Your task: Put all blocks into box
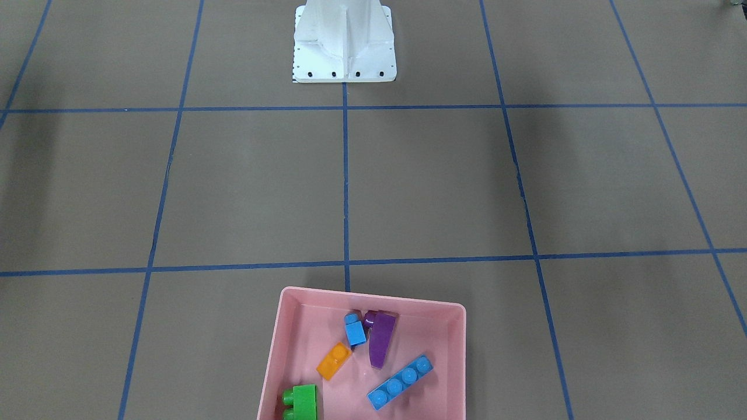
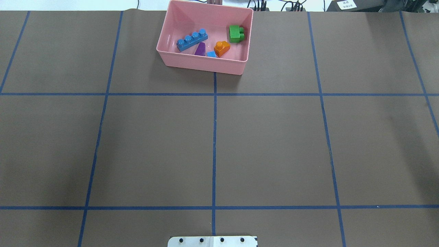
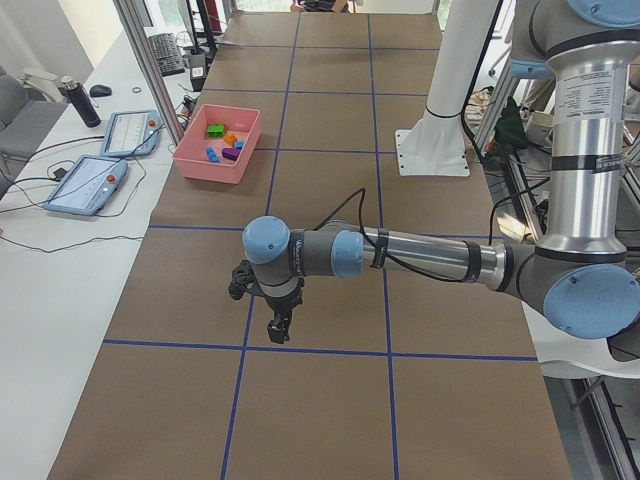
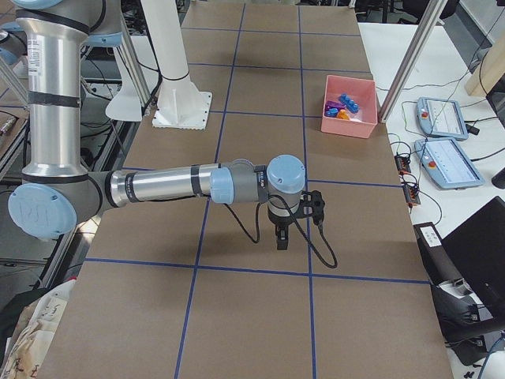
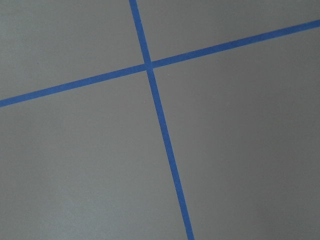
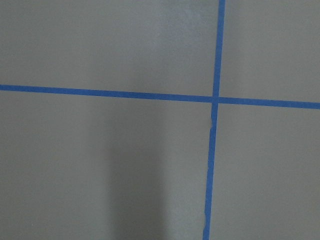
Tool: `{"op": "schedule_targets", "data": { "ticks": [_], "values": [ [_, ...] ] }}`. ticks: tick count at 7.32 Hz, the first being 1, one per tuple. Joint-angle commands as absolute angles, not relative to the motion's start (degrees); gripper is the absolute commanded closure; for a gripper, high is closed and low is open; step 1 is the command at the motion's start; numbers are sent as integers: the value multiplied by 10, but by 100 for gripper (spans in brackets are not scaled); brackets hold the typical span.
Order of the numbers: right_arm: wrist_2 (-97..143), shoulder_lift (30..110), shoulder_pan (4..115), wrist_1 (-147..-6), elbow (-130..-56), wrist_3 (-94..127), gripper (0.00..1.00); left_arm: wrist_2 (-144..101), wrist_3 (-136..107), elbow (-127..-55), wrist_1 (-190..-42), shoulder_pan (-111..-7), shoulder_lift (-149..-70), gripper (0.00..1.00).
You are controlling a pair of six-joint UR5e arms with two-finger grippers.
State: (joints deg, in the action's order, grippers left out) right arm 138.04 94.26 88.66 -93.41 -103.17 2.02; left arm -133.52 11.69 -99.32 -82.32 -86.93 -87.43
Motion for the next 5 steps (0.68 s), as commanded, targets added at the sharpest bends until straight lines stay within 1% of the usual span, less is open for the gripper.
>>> {"op": "schedule_targets", "data": {
  "ticks": [1, 2, 4, 5],
  "values": [
    [1375, 954, 891, -937, -1038, 19, 0, -1339, 117, -997, -819, -889, -875, 0],
    [1375, 973, 895, -936, -1054, 19, 0, -1336, 114, -993, -821, -890, -870, 0],
    [1359, 987, 895, -936, -1056, 29, 0, -1338, 113, -1001, -824, -899, -845, 0],
    [1332, 984, 895, -936, -1053, 21, 0, -1337, 113, -1000, -821, -899, -845, 0]
  ]
}}
